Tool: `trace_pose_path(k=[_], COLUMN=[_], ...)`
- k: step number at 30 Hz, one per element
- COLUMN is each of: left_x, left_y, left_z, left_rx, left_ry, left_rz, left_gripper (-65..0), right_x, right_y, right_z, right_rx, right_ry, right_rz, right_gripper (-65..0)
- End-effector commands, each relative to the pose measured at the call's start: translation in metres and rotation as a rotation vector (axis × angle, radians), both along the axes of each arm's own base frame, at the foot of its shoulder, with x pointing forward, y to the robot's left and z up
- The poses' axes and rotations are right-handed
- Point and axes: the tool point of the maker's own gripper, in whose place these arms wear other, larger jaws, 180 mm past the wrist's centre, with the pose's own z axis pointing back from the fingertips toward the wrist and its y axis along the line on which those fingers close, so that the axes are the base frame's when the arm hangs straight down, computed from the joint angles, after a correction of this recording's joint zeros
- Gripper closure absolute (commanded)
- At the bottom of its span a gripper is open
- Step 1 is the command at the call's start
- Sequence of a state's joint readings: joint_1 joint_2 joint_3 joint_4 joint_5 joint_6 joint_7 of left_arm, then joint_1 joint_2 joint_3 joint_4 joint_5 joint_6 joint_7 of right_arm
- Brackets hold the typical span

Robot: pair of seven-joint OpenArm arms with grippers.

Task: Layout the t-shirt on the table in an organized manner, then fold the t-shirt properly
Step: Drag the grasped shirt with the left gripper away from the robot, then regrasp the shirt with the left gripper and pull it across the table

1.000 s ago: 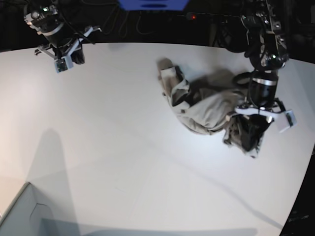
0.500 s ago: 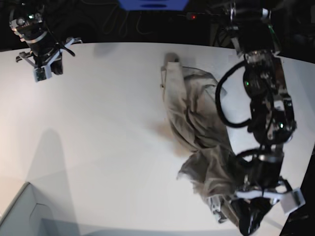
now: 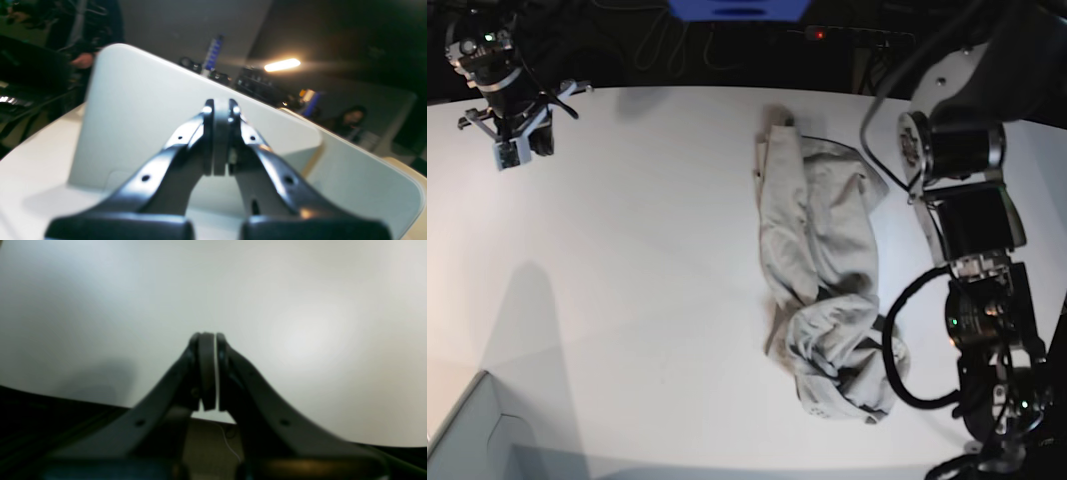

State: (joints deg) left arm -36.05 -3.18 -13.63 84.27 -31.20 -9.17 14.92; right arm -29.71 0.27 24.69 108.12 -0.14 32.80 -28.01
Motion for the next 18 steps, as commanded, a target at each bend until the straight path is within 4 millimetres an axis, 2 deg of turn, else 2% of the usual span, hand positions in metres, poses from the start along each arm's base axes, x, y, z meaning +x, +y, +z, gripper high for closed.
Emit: trace_pose_path(k=[1, 3, 5, 7, 9, 11, 13, 15, 18], left_x=[-0.002, -0.002, -0.007, -0.015, -0.024, -0.031, -0.034, -0.035, -0.021], left_y=[0.001, 0.001, 0.006, 0.005, 0.002, -0.009, -0.019, -0.033, -0.054], left_z=[-0.001, -0.041, -0.08, -0.118, -0.159, -0.195, -0.23, -0.263, -0.281], left_rx=[0.0, -0.012, -0.006, -0.01, -0.012, -0.021, -0.044, -0.074, -0.109], left_ry=[-0.002, 0.084, 0.165, 0.244, 0.332, 0.412, 0.496, 0.58, 0.64], left_rz=[-0.002, -0.007, 0.001, -0.001, -0.008, -0.031, -0.049, -0.072, -0.101], left_gripper=[-0.5, -1.1, -5.7, -14.4, -26.2, -35.8, -42.6, -43.7, -43.7], right_x=[0.003, 0.002, 0.003, 0.003, 0.004, 0.01, 0.013, 0.014, 0.014], right_y=[0.003, 0.006, 0.009, 0.01, 0.011, 0.011, 0.012, 0.012, 0.012], right_z=[0.008, 0.007, 0.006, 0.006, 0.006, 0.009, 0.01, 0.011, 0.011], right_rx=[0.005, 0.015, 0.024, 0.026, 0.028, 0.031, 0.032, 0.032, 0.032], right_ry=[-0.029, -0.028, -0.031, -0.031, -0.033, -0.05, -0.056, -0.059, -0.059], right_rz=[0.023, 0.02, 0.012, 0.015, 0.015, 0.016, 0.015, 0.015, 0.015], right_gripper=[0.0, 0.0, 0.0, 0.0, 0.0, 0.0, 0.0, 0.0, 0.0])
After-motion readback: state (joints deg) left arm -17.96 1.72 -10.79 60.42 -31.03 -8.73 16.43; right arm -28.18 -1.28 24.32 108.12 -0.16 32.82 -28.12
